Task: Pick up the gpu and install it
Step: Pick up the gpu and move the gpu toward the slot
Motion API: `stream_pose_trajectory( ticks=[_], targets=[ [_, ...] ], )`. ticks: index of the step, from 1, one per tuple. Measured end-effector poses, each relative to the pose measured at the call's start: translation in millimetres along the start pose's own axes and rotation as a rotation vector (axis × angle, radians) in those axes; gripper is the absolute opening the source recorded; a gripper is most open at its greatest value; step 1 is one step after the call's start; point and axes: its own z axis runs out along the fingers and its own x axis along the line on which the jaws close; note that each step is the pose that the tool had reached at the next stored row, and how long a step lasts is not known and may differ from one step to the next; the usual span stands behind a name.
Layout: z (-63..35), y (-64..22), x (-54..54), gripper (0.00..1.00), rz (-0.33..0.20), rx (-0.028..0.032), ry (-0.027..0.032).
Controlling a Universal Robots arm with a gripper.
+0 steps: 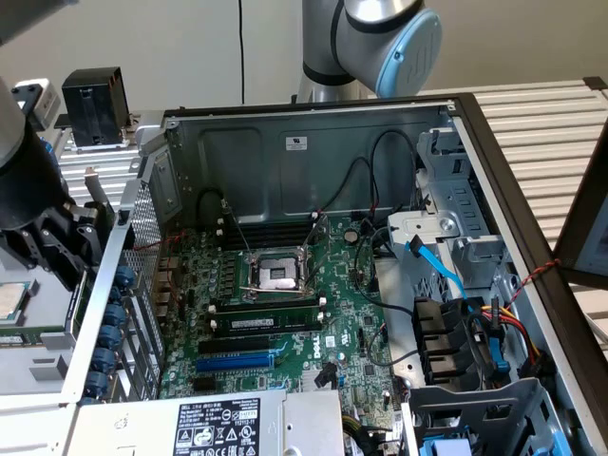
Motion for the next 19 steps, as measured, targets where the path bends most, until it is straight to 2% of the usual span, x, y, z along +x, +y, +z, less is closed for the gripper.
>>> stream_pose_trajectory(
  ticks=[7, 18, 19],
  targets=[
    [6.7, 1.7, -3.7, 0.51, -0.001, 0.0046, -0.0007],
    [13.2, 2.0, -4.5, 0.51, -0.001, 0.0051, -0.0011],
    [13.2, 2.0, -4.5, 0.48, -0.001, 0.0052, -0.0010]
  ],
)
